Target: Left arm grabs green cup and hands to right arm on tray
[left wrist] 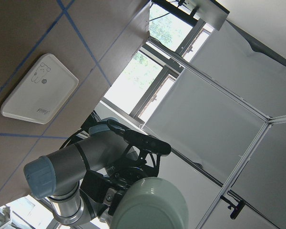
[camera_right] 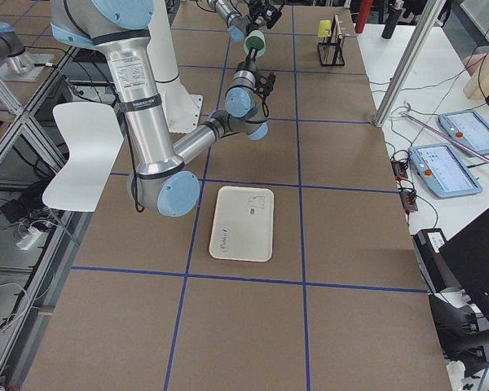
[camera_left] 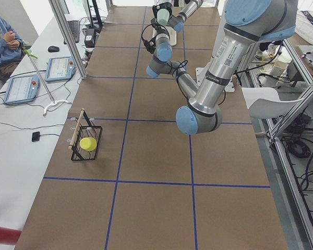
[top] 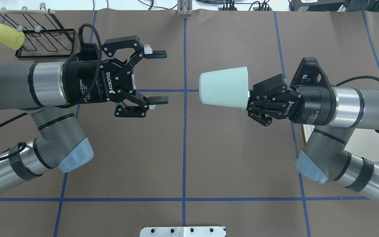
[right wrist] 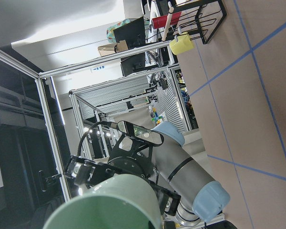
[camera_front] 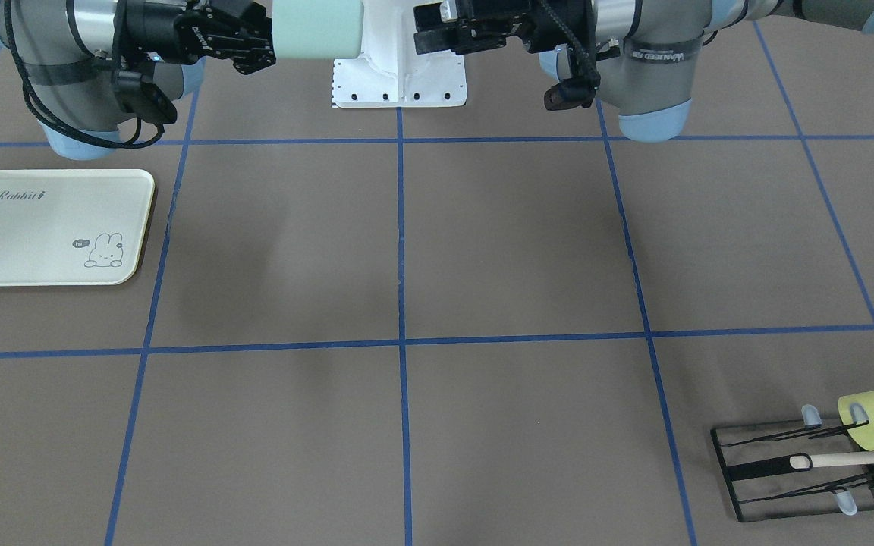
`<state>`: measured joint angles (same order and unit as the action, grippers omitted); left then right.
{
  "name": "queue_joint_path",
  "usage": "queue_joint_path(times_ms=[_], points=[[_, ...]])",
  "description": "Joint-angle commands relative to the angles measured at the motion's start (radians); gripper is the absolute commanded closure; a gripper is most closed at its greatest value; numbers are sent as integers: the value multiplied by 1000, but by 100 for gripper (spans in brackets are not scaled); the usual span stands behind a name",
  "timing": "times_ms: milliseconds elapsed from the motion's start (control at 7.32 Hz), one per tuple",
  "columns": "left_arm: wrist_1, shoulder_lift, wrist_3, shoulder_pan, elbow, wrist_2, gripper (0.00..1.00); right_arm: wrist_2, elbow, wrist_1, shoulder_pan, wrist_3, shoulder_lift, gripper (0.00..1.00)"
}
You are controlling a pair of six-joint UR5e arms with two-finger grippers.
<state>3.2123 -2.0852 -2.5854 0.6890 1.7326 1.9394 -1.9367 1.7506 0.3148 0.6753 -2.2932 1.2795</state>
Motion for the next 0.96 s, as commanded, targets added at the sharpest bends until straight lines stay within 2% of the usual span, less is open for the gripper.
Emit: queue_joint_path(times_ms=[0, 137, 273, 410, 547, 683, 820], points=[[-8, 57, 13, 110, -7, 12, 0, -7, -35, 8, 96, 1, 56, 100], [-28, 91, 92, 141, -30, 45, 0, -110, -128, 3, 165, 42, 52, 100], [-151, 106, 234, 171, -25, 143, 0, -227, -219, -3, 223, 164, 50, 100], [-337, 103, 370, 240, -19, 297, 0, -343, -338, -6, 287, 275, 50, 100], [-474, 103, 549, 283, -24, 426, 0, -441, -417, -61, 369, 399, 49, 100], [-562, 108, 655, 285, -31, 438, 0, -597, -408, -250, 480, 541, 46, 100], [-622, 111, 674, 285, -41, 437, 0, -748, -396, -461, 598, 686, 20, 100]])
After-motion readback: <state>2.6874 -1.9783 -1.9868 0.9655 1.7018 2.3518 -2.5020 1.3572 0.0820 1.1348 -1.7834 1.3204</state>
